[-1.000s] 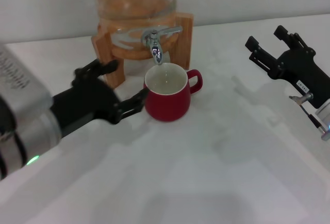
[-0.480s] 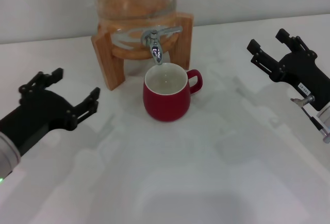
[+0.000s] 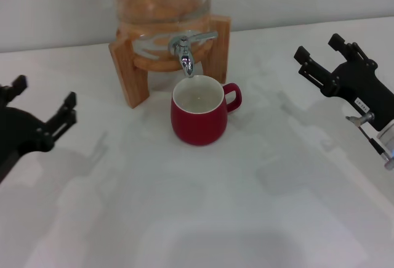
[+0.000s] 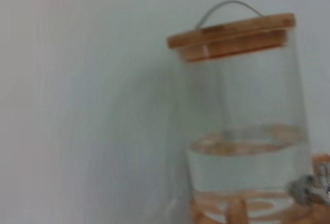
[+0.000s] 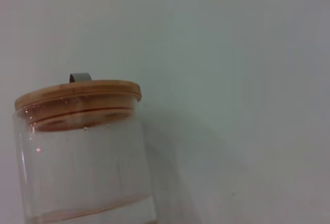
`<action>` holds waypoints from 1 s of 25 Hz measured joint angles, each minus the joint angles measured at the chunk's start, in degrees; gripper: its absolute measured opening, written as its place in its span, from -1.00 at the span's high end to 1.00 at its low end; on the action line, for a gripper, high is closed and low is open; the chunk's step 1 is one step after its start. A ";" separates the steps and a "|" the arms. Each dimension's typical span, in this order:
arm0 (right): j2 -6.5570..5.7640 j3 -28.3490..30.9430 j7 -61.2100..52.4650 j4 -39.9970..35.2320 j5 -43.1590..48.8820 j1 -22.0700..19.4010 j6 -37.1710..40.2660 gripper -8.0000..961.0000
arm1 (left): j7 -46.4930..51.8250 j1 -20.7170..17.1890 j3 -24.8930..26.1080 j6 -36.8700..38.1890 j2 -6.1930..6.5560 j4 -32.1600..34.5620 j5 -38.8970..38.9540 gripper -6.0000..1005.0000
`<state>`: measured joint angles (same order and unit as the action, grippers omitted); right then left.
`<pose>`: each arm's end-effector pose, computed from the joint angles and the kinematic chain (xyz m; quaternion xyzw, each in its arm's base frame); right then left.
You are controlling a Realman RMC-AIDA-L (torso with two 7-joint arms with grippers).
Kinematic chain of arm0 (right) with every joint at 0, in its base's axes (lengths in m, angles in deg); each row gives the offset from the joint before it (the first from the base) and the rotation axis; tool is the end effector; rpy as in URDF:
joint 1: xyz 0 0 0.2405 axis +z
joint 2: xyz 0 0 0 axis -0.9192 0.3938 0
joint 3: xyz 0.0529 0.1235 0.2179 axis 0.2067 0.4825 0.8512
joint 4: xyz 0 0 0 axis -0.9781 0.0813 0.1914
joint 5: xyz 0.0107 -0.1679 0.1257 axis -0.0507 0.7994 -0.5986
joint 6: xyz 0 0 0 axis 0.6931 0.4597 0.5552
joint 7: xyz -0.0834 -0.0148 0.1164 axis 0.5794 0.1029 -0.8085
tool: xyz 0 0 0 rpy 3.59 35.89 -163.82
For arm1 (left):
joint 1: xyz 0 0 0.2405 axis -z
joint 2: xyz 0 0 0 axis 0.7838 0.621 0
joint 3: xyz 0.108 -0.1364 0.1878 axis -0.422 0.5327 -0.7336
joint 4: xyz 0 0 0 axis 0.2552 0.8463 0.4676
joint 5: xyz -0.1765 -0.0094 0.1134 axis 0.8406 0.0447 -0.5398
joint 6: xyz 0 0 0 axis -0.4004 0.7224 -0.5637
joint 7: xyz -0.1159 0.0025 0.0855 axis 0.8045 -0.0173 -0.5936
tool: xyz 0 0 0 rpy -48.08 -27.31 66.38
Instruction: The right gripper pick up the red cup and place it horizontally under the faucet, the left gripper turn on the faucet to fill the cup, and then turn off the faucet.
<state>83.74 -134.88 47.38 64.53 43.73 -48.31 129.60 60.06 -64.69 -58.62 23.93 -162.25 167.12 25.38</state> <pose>0.3078 0.3143 -0.0019 -0.7263 0.2345 0.4171 0.4935 -0.2382 0.2730 0.0023 -0.8210 -0.1662 -0.2362 0.4924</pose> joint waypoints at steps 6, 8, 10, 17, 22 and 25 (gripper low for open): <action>0.00 0.20 0.00 0.00 -0.07 0.81 -1.20 -0.82 | -10.21 0.64 6.68 18.10 0.01 -12.36 21.25 -0.67; 0.00 0.24 0.00 0.00 -0.26 0.96 -1.48 -0.82 | -10.71 1.52 9.05 24.38 0.05 -16.66 24.20 -0.67; 0.00 0.33 0.01 0.00 -0.47 1.23 -1.68 -0.82 | -11.06 2.67 11.66 30.12 0.04 -21.10 26.34 -0.67; 0.17 1.62 0.61 0.01 -0.53 1.54 -1.86 -0.82 | -18.14 5.00 14.41 37.77 0.01 -30.66 34.76 -0.67; 0.55 4.29 3.12 -0.05 -0.62 1.29 -2.29 -0.82 | -22.74 7.03 14.44 39.98 -0.12 -35.98 41.91 -0.66; 0.65 5.19 4.84 -0.14 -1.29 1.07 -2.26 -0.82 | -23.06 9.03 14.46 41.85 -0.06 -40.60 47.84 -0.66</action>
<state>84.39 -129.69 52.22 64.38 42.43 -47.24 127.35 37.00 -55.66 -44.16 65.78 -162.31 126.51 73.22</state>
